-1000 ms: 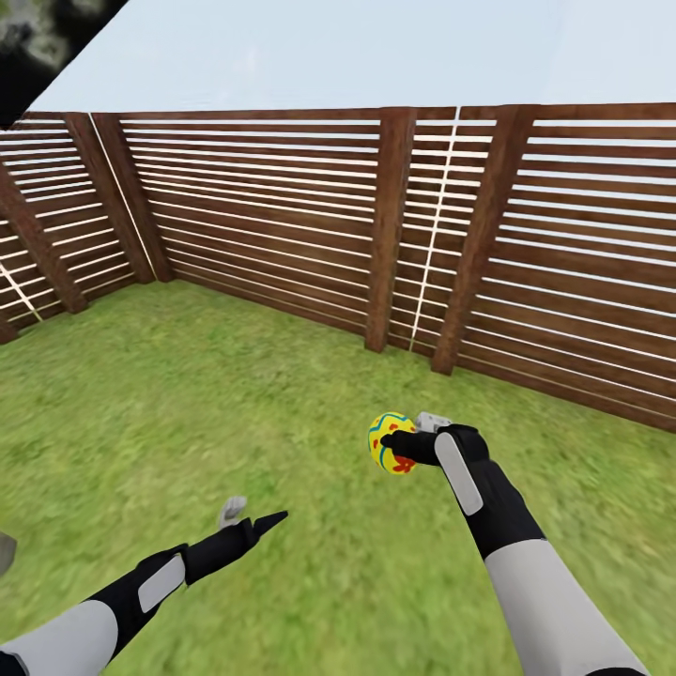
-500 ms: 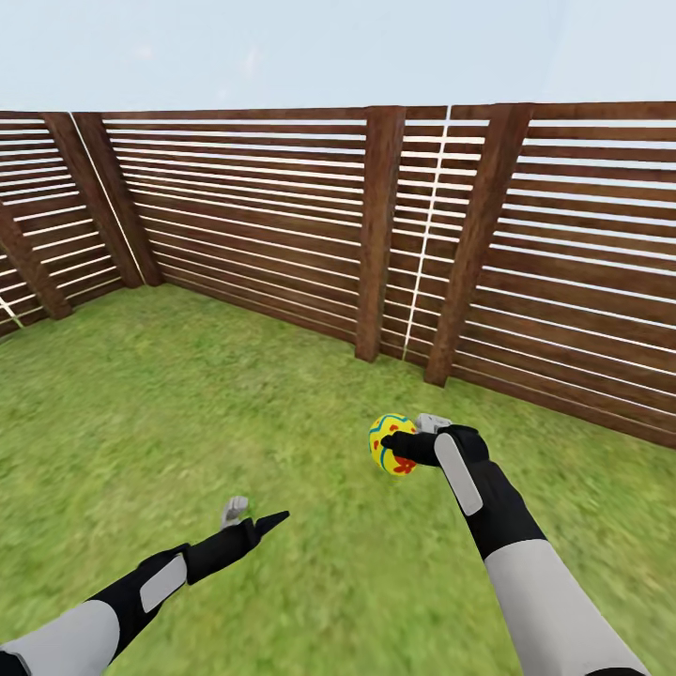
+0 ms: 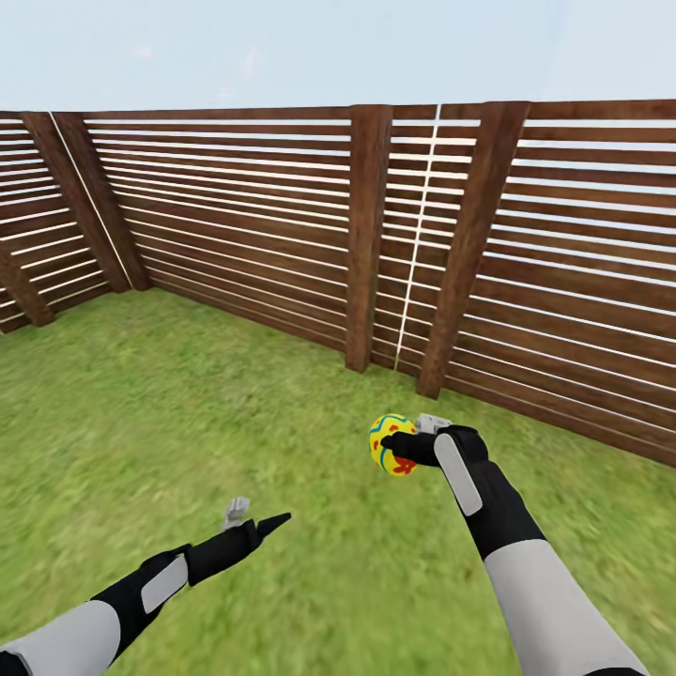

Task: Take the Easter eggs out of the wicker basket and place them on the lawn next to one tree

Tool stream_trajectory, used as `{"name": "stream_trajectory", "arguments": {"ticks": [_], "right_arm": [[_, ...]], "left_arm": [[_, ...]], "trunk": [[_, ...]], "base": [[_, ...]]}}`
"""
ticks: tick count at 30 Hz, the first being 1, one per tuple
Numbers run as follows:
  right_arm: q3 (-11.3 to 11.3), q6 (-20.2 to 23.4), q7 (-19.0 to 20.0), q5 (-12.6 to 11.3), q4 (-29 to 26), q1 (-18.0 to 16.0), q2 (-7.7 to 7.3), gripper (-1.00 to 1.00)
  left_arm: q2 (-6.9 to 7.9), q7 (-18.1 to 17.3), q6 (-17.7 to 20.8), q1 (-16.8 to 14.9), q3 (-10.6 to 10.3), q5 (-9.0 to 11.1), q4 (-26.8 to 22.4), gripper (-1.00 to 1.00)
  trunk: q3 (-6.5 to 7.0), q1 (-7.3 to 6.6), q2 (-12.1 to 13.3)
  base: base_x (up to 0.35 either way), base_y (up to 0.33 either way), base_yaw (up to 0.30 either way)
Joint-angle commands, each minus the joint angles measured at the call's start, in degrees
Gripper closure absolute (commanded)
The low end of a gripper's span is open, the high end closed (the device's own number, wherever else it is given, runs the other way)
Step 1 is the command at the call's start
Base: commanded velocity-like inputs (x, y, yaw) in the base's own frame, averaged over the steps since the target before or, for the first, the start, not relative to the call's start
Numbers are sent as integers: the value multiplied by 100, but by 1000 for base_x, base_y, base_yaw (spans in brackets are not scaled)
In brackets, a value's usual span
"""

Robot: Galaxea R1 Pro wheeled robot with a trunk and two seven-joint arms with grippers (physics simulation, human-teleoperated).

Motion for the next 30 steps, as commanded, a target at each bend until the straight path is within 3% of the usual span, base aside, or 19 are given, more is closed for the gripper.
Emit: {"name": "stream_trajectory", "arguments": {"ticks": [1,7,17,30], "right_arm": [[7,9,-60,-63,-4,-4,-1,100],[7,8,-64,-63,-15,-4,14,100],[7,8,-56,-63,-66,-4,8,100],[15,8,-56,-72,-67,-4,16,100]], "left_arm": [[-17,-8,59,-5,-29,60,-3,-100],[-119,8,59,-5,-138,60,5,-100],[-152,9,59,-5,-141,60,6,-100],[-152,-8,50,-5,-255,60,-3,-100]], "trunk": [[-5,3,-3],[-5,3,-3],[-5,3,-3],[-5,3,-3]], "base": [[292,-211,0],[292,-211,0],[292,-214,14],[281,-227,241]]}}
